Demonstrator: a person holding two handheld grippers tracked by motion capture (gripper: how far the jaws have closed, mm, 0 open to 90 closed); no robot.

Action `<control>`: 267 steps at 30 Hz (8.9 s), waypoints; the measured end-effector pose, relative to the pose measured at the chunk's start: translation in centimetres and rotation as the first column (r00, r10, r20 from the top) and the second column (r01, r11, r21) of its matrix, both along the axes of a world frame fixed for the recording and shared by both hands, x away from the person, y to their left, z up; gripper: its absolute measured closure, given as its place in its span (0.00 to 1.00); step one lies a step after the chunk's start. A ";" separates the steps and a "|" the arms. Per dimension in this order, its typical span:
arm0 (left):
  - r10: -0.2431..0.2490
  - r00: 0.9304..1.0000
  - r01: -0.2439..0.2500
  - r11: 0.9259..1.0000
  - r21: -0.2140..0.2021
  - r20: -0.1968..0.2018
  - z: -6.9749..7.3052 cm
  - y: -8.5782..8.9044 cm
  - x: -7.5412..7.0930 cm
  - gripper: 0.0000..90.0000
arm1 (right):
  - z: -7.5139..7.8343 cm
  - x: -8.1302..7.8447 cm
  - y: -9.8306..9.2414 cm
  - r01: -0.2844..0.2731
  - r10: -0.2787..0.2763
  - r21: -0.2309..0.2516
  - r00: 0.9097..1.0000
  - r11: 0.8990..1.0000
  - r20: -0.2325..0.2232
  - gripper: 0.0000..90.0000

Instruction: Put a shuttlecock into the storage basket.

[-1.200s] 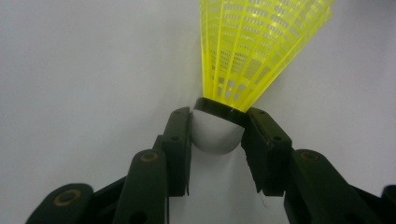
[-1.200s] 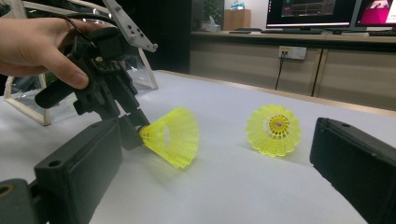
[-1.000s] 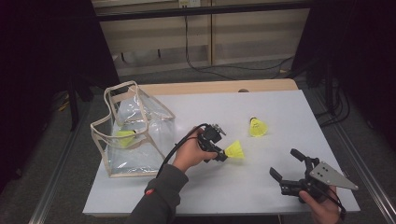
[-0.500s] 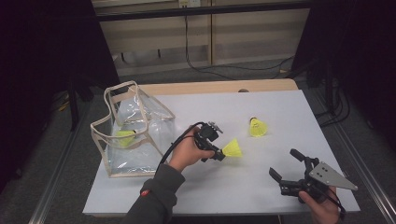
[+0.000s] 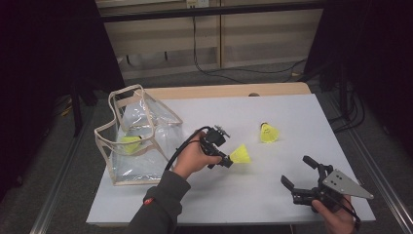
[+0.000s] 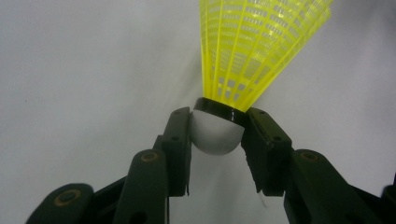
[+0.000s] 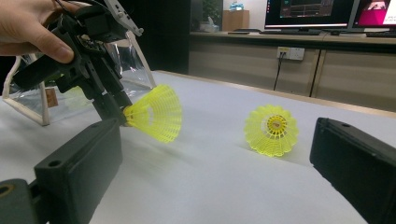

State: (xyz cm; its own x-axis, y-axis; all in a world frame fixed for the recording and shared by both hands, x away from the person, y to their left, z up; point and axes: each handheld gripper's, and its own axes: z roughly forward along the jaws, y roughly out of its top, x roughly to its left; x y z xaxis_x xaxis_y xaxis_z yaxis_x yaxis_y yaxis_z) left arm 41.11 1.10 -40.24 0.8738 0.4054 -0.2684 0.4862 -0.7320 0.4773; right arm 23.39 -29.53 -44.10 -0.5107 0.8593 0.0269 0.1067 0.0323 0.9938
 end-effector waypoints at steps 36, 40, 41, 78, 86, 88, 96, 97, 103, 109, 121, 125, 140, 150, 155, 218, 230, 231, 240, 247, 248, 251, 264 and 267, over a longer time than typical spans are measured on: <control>0.043 0.998 -0.043 0.999 0.001 -0.045 2.2 1.2 0.2 0.70 | 0.0 0.0 0.1 -0.002 0.002 0.001 1.000 1.000 -0.004 0.02; 0.047 0.998 -0.047 0.999 0.001 -0.050 2.5 1.3 0.3 0.70 | 0.0 0.0 0.1 -0.003 0.003 0.001 1.000 1.000 -0.004 0.02; 0.051 0.997 -0.051 0.999 0.000 -0.051 2.6 1.4 0.3 0.70 | 0.0 0.0 0.1 -0.003 0.003 0.000 1.000 1.000 -0.003 0.02; 0.091 0.995 -0.091 0.996 0.005 -0.047 6.5 2.6 0.1 0.70 | 0.0 -0.1 0.1 -0.004 0.004 -0.002 1.000 1.000 -0.002 0.02; 0.101 0.994 -0.101 0.995 0.005 -0.039 7.6 2.7 0.1 0.70 | 0.0 -0.1 0.1 -0.003 0.003 -0.001 1.000 1.000 -0.003 0.02; 0.105 0.994 -0.104 0.994 0.012 -0.043 7.9 2.9 0.1 0.70 | 0.0 -0.1 0.1 -0.004 0.004 -0.001 1.000 1.000 -0.001 0.02; 0.112 0.993 -0.112 0.994 0.012 -0.036 8.6 3.2 0.1 0.70 | 0.0 -0.1 0.1 -0.004 0.004 -0.002 1.000 1.000 0.000 0.02; 0.107 0.994 -0.106 0.994 0.017 -0.035 8.8 3.2 0.2 0.70 | 0.0 -0.1 0.1 -0.004 0.004 -0.001 1.000 1.000 -0.001 0.02; 0.112 0.993 -0.111 0.994 0.023 -0.041 9.5 3.6 0.2 0.70 | 0.0 -0.1 0.1 -0.003 0.003 -0.002 1.000 1.000 -0.001 0.02; 0.126 0.991 -0.125 0.992 0.022 -0.042 10.1 4.0 0.3 0.70 | 0.0 -0.1 0.1 -0.003 0.003 -0.002 1.000 1.000 -0.001 0.02; 0.141 0.988 -0.141 0.990 0.012 -0.054 10.9 4.5 0.4 0.70 | 0.0 -0.1 0.1 -0.004 0.004 -0.003 1.000 1.000 0.000 0.02; 0.148 0.987 -0.147 0.989 0.013 -0.056 11.2 4.7 0.5 0.70 | 0.0 -0.1 0.1 -0.003 0.003 -0.002 1.000 1.000 0.000 0.02; 0.164 0.984 -0.164 0.986 0.006 -0.068 12.0 5.6 0.8 0.70 | 0.0 -0.1 0.2 -0.006 0.006 -0.002 1.000 1.000 -0.001 0.02; 0.179 0.981 -0.180 0.984 0.002 -0.075 12.4 6.0 0.8 0.70 | 0.0 0.0 0.2 -0.005 0.005 -0.002 1.000 1.000 0.000 0.02; 0.187 0.979 -0.187 0.982 -0.001 -0.079 12.6 6.3 0.9 0.70 | 0.0 -0.1 0.2 -0.006 0.006 -0.002 1.000 1.000 -0.001 0.02; 0.238 0.969 -0.239 0.971 -0.002 -0.063 15.5 8.2 1.1 0.70 | 0.1 -0.1 0.1 -0.002 0.002 -0.004 1.000 1.000 -0.001 0.02; 0.259 0.964 -0.260 0.966 -0.005 -0.059 15.7 8.9 1.2 0.70 | 0.1 -0.1 0.0 -0.001 0.001 -0.006 1.000 1.000 0.001 0.02; 0.259 0.964 -0.260 0.966 -0.005 -0.058 15.7 9.0 1.2 0.70 | 0.1 -0.1 0.0 0.000 0.000 -0.005 1.000 1.000 0.001 0.02; 0.283 0.958 -0.284 0.959 -0.012 -0.054 16.0 10.0 1.4 0.70 | 0.1 -0.1 0.1 -0.001 0.001 -0.005 1.000 1.000 0.000 0.02; 0.296 0.954 -0.297 0.955 -0.011 -0.051 16.2 10.5 1.4 0.70 | 0.1 -0.1 0.1 -0.002 0.002 -0.003 1.000 1.000 0.002 0.02; 0.295 0.954 -0.296 0.955 -0.012 -0.052 16.2 10.5 1.5 0.70 | 0.1 -0.1 0.1 -0.002 0.002 -0.005 1.000 1.000 0.002 0.02; 0.298 0.953 -0.299 0.954 -0.015 -0.050 16.4 10.8 1.5 0.70 | 0.1 -0.1 0.1 -0.002 0.002 -0.004 1.000 1.000 0.003 0.02; 0.319 0.947 -0.320 0.947 -0.014 -0.042 16.8 11.6 1.7 0.70 | 0.1 -0.1 0.2 -0.003 0.003 -0.002 1.000 1.000 0.001 0.02; 0.329 0.944 -0.329 0.944 -0.016 -0.038 16.9 11.8 1.8 0.70 | 0.1 -0.1 0.2 -0.003 0.003 -0.002 1.000 1.000 -0.001 0.02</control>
State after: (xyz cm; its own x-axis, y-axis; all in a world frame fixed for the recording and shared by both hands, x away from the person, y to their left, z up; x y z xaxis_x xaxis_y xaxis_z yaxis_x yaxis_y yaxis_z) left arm 42.90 12.90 -23.35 0.6828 0.6624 -0.3082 0.7147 -0.5181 0.4698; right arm 23.30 -29.34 -44.04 -0.5133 0.8578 0.0258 0.1071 0.0342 0.9937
